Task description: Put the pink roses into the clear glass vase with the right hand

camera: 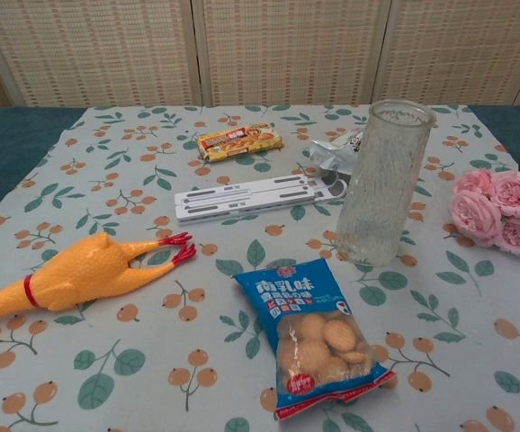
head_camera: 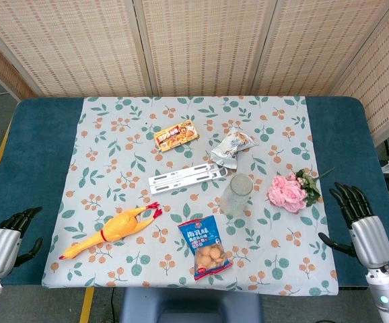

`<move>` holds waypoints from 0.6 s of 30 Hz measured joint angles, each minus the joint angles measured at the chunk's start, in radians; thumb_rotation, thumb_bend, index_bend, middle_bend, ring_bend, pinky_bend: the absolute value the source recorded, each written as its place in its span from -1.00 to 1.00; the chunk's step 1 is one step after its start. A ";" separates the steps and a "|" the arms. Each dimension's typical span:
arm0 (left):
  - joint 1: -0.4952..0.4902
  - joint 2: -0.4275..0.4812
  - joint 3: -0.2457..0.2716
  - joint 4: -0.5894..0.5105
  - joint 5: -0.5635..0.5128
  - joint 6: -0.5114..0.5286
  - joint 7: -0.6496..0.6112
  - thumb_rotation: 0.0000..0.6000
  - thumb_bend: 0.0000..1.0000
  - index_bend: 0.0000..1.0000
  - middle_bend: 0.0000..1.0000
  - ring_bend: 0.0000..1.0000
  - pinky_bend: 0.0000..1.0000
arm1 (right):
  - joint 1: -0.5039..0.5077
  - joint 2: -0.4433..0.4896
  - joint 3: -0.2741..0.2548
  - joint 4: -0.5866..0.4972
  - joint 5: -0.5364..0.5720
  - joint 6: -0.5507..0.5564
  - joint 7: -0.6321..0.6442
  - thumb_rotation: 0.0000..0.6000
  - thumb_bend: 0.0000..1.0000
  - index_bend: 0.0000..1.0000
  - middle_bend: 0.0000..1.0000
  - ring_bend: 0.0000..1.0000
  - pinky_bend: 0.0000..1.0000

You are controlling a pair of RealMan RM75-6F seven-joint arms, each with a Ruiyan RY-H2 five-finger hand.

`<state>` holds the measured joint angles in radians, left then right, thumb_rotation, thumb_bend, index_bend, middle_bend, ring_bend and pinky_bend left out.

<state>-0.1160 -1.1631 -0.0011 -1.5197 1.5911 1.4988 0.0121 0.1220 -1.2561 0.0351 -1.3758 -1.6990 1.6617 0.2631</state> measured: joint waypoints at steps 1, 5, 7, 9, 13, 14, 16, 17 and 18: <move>0.000 0.000 0.000 -0.001 0.000 0.000 0.000 1.00 -0.25 -0.68 -0.54 -0.46 -0.09 | 0.000 0.000 0.000 0.000 0.000 0.000 0.000 1.00 -0.87 -1.00 -1.00 -1.00 -1.00; 0.000 0.000 0.000 -0.002 0.004 0.005 0.001 1.00 -0.25 -0.68 -0.54 -0.45 -0.09 | 0.001 0.000 -0.002 -0.001 -0.001 -0.005 -0.007 1.00 -0.87 -1.00 -1.00 -1.00 -1.00; -0.002 0.000 0.001 -0.002 0.007 0.002 -0.006 1.00 -0.26 -0.68 -0.54 -0.45 -0.09 | 0.002 0.000 0.003 -0.002 0.010 -0.012 -0.020 1.00 -0.87 -1.00 -1.00 -1.00 -0.97; -0.002 0.000 0.002 0.001 0.007 -0.001 -0.007 1.00 -0.25 -0.68 -0.54 -0.45 -0.09 | 0.005 -0.002 0.011 -0.001 0.023 -0.020 -0.033 1.00 -0.88 -1.00 -1.00 -1.00 -0.86; 0.001 0.005 0.003 -0.003 0.001 -0.001 -0.015 1.00 -0.26 -0.68 -0.54 -0.45 -0.09 | 0.024 -0.006 0.030 0.013 0.050 -0.058 -0.088 1.00 -0.88 -1.00 -0.52 -0.81 -0.51; 0.002 0.006 0.002 -0.004 0.001 0.002 -0.015 1.00 -0.26 -0.68 -0.54 -0.45 -0.09 | 0.030 -0.003 0.032 0.015 0.054 -0.074 -0.105 1.00 -0.88 -1.00 -0.42 -0.72 -0.44; 0.004 0.006 -0.001 -0.007 0.002 0.013 -0.014 1.00 -0.26 -0.68 -0.54 -0.45 -0.09 | 0.049 0.011 0.037 0.012 0.065 -0.121 -0.155 1.00 -0.88 -1.00 -0.28 -0.49 -0.14; 0.005 0.006 -0.002 -0.007 0.003 0.017 -0.011 1.00 -0.26 -0.68 -0.54 -0.45 -0.09 | 0.059 0.020 0.040 0.008 0.071 -0.145 -0.181 1.00 -0.88 -1.00 -0.26 -0.44 -0.06; 0.005 0.005 -0.002 -0.008 0.004 0.018 -0.008 1.00 -0.26 -0.68 -0.54 -0.46 -0.09 | 0.070 0.030 0.043 0.002 0.080 -0.172 -0.208 1.00 -0.88 -1.00 -0.23 -0.40 0.02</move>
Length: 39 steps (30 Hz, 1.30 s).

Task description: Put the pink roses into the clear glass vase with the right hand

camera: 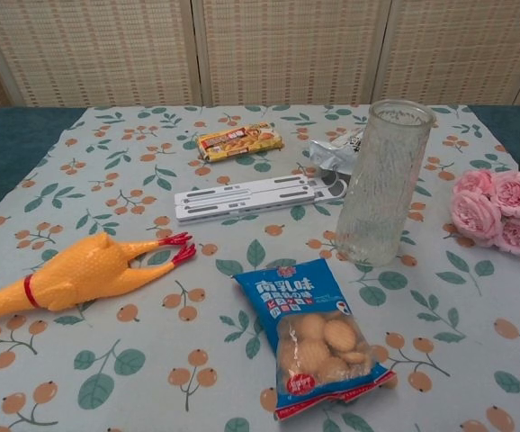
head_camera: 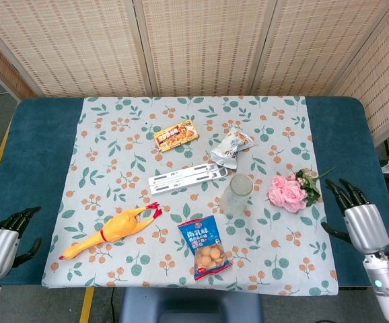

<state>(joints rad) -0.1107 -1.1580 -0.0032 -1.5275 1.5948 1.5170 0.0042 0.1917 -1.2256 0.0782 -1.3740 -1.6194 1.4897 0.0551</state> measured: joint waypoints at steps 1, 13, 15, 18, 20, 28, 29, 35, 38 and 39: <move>0.000 -0.001 0.000 0.000 0.000 -0.002 0.003 1.00 -0.26 -0.68 -0.54 -0.46 -0.09 | 0.015 0.015 0.005 -0.012 0.015 -0.041 -0.035 1.00 -0.88 -1.00 -0.23 -0.40 0.03; -0.001 -0.004 -0.005 0.002 -0.017 -0.013 0.008 1.00 -0.26 -0.68 -0.54 -0.46 -0.09 | 0.246 0.109 0.071 -0.095 0.323 -0.528 -0.412 1.00 -0.93 -1.00 -0.22 -0.39 0.03; -0.001 -0.004 -0.005 0.003 -0.019 -0.016 0.006 1.00 -0.26 -0.67 -0.54 -0.45 -0.09 | 0.283 0.103 0.077 -0.092 0.373 -0.584 -0.439 1.00 -0.93 -1.00 -0.22 -0.39 0.03; -0.003 -0.004 -0.005 0.005 -0.019 -0.018 0.005 1.00 -0.26 -0.67 -0.54 -0.46 -0.09 | 0.342 0.076 0.080 -0.074 0.430 -0.655 -0.475 1.00 -0.93 -1.00 -0.21 -0.39 0.03; -0.002 -0.003 -0.004 0.004 -0.018 -0.017 0.003 1.00 -0.26 -0.67 -0.54 -0.46 -0.09 | 0.364 0.053 0.079 -0.053 0.447 -0.679 -0.486 1.00 -0.93 -1.00 -0.20 -0.39 0.03; 0.001 -0.002 -0.009 0.009 -0.025 -0.011 -0.009 1.00 -0.25 -0.67 -0.54 -0.46 -0.09 | 0.424 -0.021 0.052 0.025 0.525 -0.743 -0.543 1.00 -0.93 -1.00 -0.15 -0.32 0.08; 0.002 -0.002 -0.009 0.009 -0.026 -0.011 -0.010 1.00 -0.26 -0.67 -0.54 -0.46 -0.09 | 0.427 -0.023 0.048 0.027 0.534 -0.745 -0.553 1.00 -0.93 -1.00 -0.13 -0.30 0.10; 0.002 -0.002 -0.009 0.008 -0.021 -0.008 -0.009 1.00 -0.26 -0.67 -0.54 -0.45 -0.09 | 0.442 -0.022 0.027 0.019 0.599 -0.737 -0.617 1.00 -0.93 -1.00 0.29 0.15 0.55; 0.001 -0.002 -0.008 0.007 -0.019 -0.010 -0.006 1.00 -0.25 -0.67 -0.54 -0.45 -0.09 | 0.448 -0.019 0.016 0.010 0.628 -0.721 -0.657 1.00 -0.93 -0.97 0.44 0.32 0.73; 0.001 -0.003 -0.008 0.007 -0.019 -0.010 -0.005 1.00 -0.26 -0.67 -0.54 -0.45 -0.09 | 0.450 -0.019 0.013 0.009 0.638 -0.717 -0.670 1.00 -0.93 -0.96 0.46 0.34 0.75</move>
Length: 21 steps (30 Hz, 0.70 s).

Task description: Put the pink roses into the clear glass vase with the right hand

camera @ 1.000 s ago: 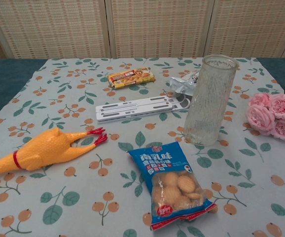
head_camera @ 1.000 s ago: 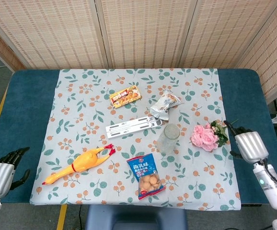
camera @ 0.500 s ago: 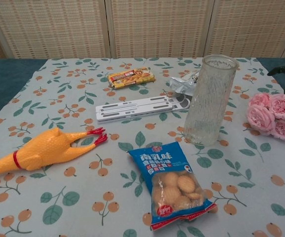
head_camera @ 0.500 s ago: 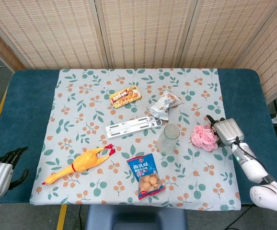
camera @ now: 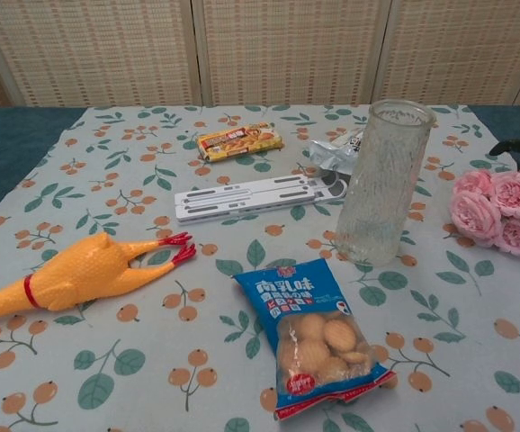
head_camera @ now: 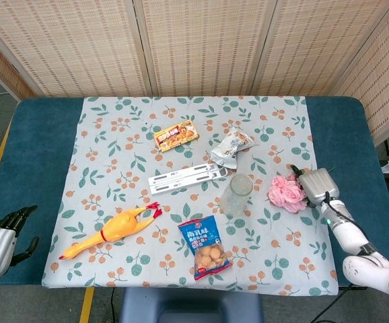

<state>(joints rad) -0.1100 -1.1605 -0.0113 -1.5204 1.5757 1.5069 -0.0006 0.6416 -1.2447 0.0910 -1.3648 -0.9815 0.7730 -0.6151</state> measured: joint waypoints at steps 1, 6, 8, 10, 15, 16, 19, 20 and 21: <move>0.000 0.000 0.000 0.000 0.000 -0.001 0.001 1.00 -0.26 -0.67 -0.54 -0.45 -0.09 | 0.003 -0.001 -0.005 0.000 0.014 0.004 -0.018 1.00 -0.93 -0.96 0.46 0.34 0.75; 0.000 0.000 0.001 -0.001 0.001 0.000 0.002 1.00 -0.26 -0.67 -0.54 -0.46 -0.09 | 0.018 -0.021 -0.026 0.026 0.083 0.007 -0.073 1.00 -0.93 -1.00 0.49 0.37 0.79; 0.000 0.000 0.001 -0.001 0.002 0.000 0.002 1.00 -0.26 -0.67 -0.54 -0.46 -0.09 | 0.028 -0.039 -0.034 0.049 0.113 -0.001 -0.086 1.00 -0.93 -1.00 0.52 0.40 0.82; -0.001 0.000 0.000 0.000 0.001 -0.001 0.001 1.00 -0.26 -0.67 -0.54 -0.45 -0.09 | 0.038 -0.058 -0.042 0.073 0.133 -0.013 -0.093 1.00 -0.93 -1.00 0.56 0.44 0.86; -0.001 0.001 0.000 0.001 0.001 -0.001 -0.002 1.00 -0.26 -0.67 -0.54 -0.45 -0.09 | 0.056 -0.085 -0.064 0.095 0.150 -0.036 -0.099 1.00 -0.93 -0.97 0.64 0.54 0.96; 0.000 0.001 0.000 0.000 0.002 0.000 -0.003 1.00 -0.26 -0.67 -0.54 -0.45 -0.09 | 0.058 -0.089 -0.069 0.096 0.151 -0.038 -0.099 1.00 -0.93 -0.96 0.65 0.55 0.96; 0.000 0.002 0.001 0.000 0.005 0.002 -0.003 1.00 -0.26 -0.67 -0.54 -0.44 -0.09 | 0.062 -0.101 -0.083 0.105 0.148 -0.034 -0.108 1.00 -0.93 -0.89 0.69 0.59 0.99; 0.001 0.002 0.001 0.000 0.005 0.003 -0.004 1.00 -0.26 -0.67 -0.54 -0.44 -0.09 | 0.063 -0.106 -0.086 0.111 0.147 -0.030 -0.111 1.00 -0.93 -0.85 0.70 0.61 1.00; 0.001 0.002 0.001 0.000 0.005 0.003 -0.004 1.00 -0.26 -0.67 -0.54 -0.44 -0.09 | 0.063 -0.112 -0.089 0.117 0.145 -0.024 -0.114 1.00 -0.93 -0.72 0.73 0.64 1.00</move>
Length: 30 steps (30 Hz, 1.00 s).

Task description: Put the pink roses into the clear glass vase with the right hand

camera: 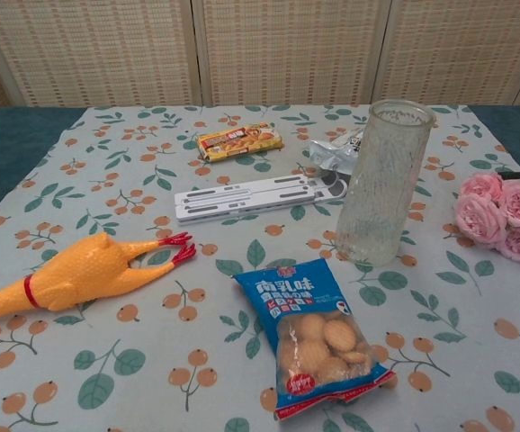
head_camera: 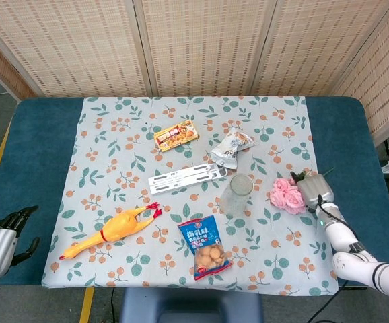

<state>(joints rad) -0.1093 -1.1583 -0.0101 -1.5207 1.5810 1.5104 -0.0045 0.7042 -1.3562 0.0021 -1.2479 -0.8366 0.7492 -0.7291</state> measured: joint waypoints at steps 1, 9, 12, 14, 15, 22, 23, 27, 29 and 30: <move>0.000 0.000 0.000 0.000 0.000 0.001 0.000 1.00 -0.26 -0.67 -0.54 -0.44 -0.09 | -0.001 -0.009 -0.002 0.009 -0.004 0.009 -0.001 1.00 -0.93 -0.62 0.75 0.66 1.00; 0.000 0.001 0.000 0.000 0.000 0.001 -0.004 1.00 -0.26 -0.67 -0.54 -0.44 -0.09 | -0.024 -0.064 0.000 0.083 -0.042 0.044 0.069 1.00 -0.34 0.53 0.90 0.82 1.00; 0.001 0.002 0.000 -0.001 0.001 0.002 -0.004 1.00 -0.26 -0.67 -0.54 -0.44 -0.09 | -0.040 -0.077 0.008 0.104 -0.076 0.062 0.133 1.00 -0.23 0.70 0.94 0.86 1.00; 0.001 0.002 -0.001 -0.002 0.001 0.003 -0.004 1.00 -0.26 -0.67 -0.54 -0.44 -0.09 | -0.053 -0.081 0.013 0.116 -0.109 0.079 0.179 1.00 -0.17 0.79 0.95 0.86 1.00; 0.001 0.003 -0.001 -0.002 0.001 0.003 -0.004 1.00 -0.26 -0.67 -0.54 -0.44 -0.09 | -0.059 -0.081 0.015 0.117 -0.123 0.090 0.197 1.00 -0.13 0.83 0.96 0.87 1.00; 0.002 0.004 -0.001 -0.003 0.000 0.005 -0.006 1.00 -0.26 -0.67 -0.54 -0.44 -0.09 | -0.122 -0.013 0.037 -0.005 -0.198 0.249 0.282 1.00 -0.05 0.86 0.96 0.87 1.00; 0.003 0.004 -0.001 -0.003 0.001 0.005 -0.006 1.00 -0.26 -0.67 -0.54 -0.44 -0.09 | -0.132 0.005 0.041 -0.041 -0.203 0.274 0.289 1.00 -0.05 0.86 0.96 0.87 1.00; 0.002 0.004 0.000 -0.003 0.005 0.007 -0.003 1.00 -0.26 -0.67 -0.54 -0.44 -0.09 | -0.179 0.108 0.061 -0.240 -0.227 0.360 0.326 1.00 -0.02 0.86 0.96 0.88 1.00; 0.002 0.004 -0.001 -0.004 0.003 0.006 -0.001 1.00 -0.26 -0.67 -0.54 -0.44 -0.09 | -0.207 0.182 0.073 -0.365 -0.242 0.401 0.356 1.00 0.00 0.86 0.97 0.88 1.00; 0.002 0.003 -0.001 -0.004 0.003 0.006 0.001 1.00 -0.26 -0.67 -0.54 -0.44 -0.09 | -0.220 0.217 0.077 -0.419 -0.250 0.419 0.371 1.00 0.02 0.86 0.97 0.88 1.00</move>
<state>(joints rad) -0.1074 -1.1551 -0.0111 -1.5252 1.5840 1.5160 -0.0039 0.4845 -1.1393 0.0794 -1.6665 -1.0865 1.1679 -0.3578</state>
